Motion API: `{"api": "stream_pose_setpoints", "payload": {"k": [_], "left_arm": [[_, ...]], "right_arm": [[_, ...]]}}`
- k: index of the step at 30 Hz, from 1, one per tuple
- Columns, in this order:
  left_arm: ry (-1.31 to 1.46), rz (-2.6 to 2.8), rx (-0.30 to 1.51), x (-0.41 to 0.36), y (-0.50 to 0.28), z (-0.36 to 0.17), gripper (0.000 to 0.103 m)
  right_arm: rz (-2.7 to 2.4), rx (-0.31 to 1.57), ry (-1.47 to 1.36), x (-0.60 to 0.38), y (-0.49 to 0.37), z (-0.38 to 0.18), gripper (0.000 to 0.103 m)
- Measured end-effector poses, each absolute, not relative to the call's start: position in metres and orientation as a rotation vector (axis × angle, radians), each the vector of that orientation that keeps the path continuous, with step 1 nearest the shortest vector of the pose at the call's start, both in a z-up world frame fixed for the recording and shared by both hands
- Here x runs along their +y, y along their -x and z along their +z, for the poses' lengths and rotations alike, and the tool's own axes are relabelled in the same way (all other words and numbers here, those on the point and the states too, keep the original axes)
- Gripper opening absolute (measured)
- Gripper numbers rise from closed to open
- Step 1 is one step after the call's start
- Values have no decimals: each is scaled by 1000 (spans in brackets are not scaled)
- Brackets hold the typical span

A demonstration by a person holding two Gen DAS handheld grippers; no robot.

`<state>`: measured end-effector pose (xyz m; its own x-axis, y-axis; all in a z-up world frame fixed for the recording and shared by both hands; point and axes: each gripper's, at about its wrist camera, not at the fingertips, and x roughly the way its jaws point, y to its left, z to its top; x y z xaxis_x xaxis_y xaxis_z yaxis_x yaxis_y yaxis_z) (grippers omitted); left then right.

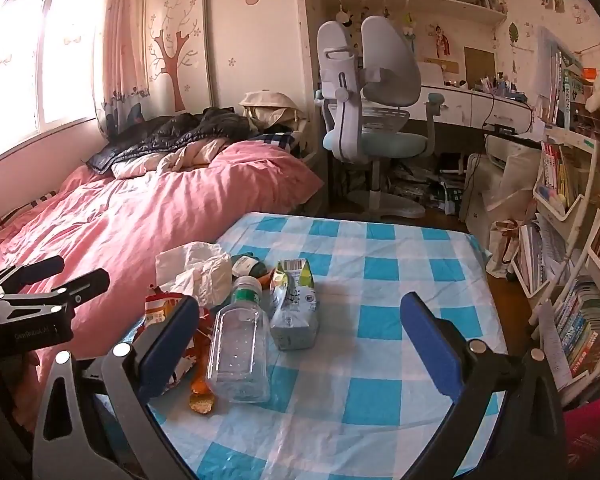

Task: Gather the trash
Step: 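Move both tools toward the trash pile on the checked table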

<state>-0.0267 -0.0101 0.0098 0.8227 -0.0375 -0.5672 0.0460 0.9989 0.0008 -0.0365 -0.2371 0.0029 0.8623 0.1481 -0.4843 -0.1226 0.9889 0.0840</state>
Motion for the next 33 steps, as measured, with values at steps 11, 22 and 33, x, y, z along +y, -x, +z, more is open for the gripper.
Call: {"api": "stream_pose_setpoints", "payload": {"k": [11,22,33], "left_arm": [[-18,-58,596,-11,27,11,96],[-14,-56,597,-11,27,10,96],[120,91,671,47,13,3,96]], "right_arm": [[142,512,-52,-235,36,2,96],[146,516,-47,-228,35,-3,96],[157,537,-32,-226,30,-9,96]]}}
